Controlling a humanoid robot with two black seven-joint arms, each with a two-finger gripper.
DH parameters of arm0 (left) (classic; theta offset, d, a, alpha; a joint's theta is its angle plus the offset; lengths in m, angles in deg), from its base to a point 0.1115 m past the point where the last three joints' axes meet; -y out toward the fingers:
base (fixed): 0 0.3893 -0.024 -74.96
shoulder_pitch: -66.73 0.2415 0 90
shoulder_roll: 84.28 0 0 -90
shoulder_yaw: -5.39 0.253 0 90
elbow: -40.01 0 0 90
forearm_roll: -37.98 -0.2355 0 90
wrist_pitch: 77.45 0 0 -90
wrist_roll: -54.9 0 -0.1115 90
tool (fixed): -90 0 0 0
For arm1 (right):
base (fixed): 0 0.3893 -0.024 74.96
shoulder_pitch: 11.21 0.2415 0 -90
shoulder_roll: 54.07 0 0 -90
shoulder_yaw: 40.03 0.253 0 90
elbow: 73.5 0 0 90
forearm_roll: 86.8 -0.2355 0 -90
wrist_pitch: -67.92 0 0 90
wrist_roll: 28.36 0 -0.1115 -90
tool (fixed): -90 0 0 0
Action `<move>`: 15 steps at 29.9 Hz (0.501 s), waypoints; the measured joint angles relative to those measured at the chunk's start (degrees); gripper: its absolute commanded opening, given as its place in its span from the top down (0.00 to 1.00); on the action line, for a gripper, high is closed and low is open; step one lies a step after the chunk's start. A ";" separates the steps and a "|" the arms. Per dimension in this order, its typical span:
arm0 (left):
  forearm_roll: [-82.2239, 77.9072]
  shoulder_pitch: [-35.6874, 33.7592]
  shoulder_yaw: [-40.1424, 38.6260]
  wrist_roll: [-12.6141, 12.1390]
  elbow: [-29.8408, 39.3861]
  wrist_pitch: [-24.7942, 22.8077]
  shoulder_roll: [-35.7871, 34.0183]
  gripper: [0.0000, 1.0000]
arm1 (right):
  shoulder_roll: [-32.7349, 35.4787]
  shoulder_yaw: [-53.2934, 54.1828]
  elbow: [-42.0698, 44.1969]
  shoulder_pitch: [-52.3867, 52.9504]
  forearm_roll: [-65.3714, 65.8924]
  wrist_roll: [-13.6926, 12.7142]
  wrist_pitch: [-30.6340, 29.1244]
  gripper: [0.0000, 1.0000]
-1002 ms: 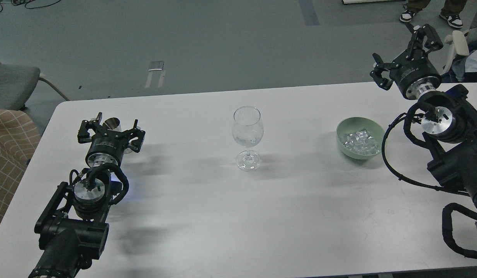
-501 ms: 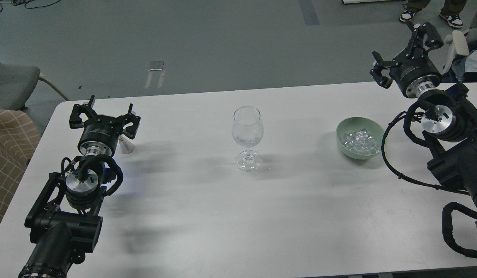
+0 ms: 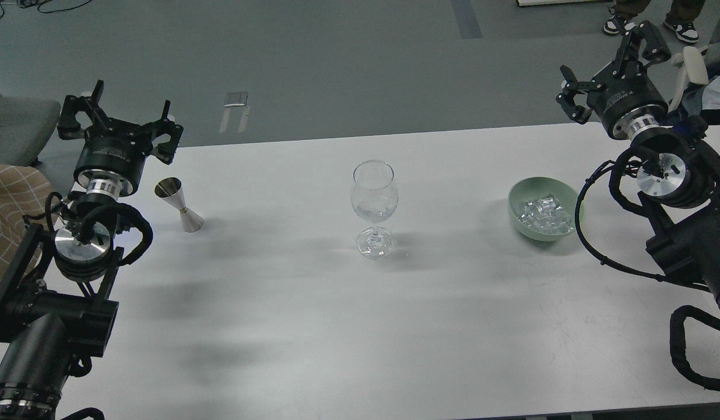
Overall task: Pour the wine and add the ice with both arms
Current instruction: 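Raise the open left gripper up and away from the jigger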
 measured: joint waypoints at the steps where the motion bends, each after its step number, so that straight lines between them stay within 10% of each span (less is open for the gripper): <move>1: -1.44 -1.80 1.33 -0.03 -0.20 0.19 -0.92 0.02 | 0.12 0.00 -0.45 0.08 0.05 0.00 -0.07 0.00; 15: -8.57 -23.38 19.57 0.93 -19.89 1.57 -2.32 0.02 | 5.22 -0.82 -2.76 0.02 2.46 0.09 -0.29 0.00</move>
